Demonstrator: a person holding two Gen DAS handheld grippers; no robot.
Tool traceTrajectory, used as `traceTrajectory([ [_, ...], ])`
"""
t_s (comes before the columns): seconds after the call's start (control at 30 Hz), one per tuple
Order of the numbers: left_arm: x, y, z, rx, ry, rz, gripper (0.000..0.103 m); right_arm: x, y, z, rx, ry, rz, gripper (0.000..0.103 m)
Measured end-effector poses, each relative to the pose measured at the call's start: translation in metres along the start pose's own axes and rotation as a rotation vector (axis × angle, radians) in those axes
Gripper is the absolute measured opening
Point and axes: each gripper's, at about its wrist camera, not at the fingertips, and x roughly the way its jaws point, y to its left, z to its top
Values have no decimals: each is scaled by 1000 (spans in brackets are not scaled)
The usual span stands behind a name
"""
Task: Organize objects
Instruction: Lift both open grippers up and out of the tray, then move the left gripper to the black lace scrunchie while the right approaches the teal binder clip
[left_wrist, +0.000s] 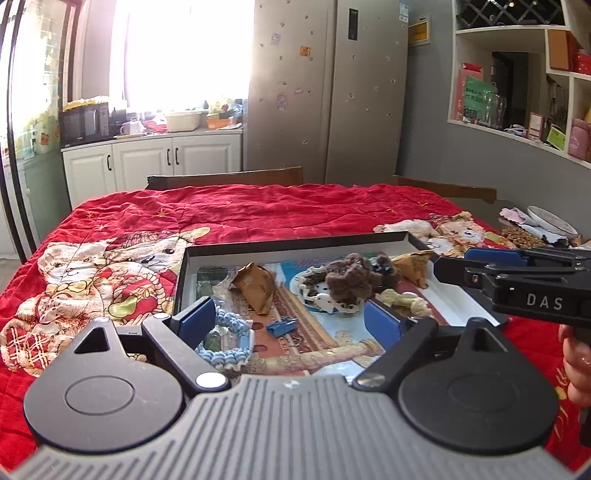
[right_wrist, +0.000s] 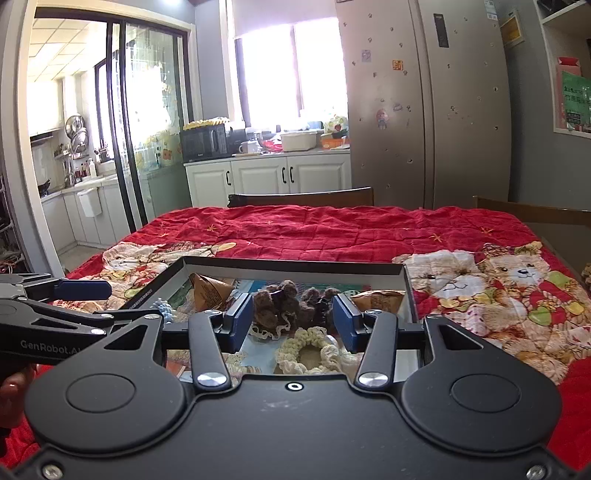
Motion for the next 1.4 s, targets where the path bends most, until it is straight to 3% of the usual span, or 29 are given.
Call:
traceTrajectory([
  [0.5,-30,-24,-9,42,0,-106,93,-54,-8,-14,-28,3,-23,50],
  [0.77,-38,-35,-25,72,29,-160,93,-72,-14,-47,-53,48,-66,50],
  [1.13,-32,-49,-50,112,82,-187,92,-77,-35,-81,60,101,-56,50],
  [1.4,-6,-45,-62,48,148,-162,72,-75,-3,-91,-62,126,24,50],
])
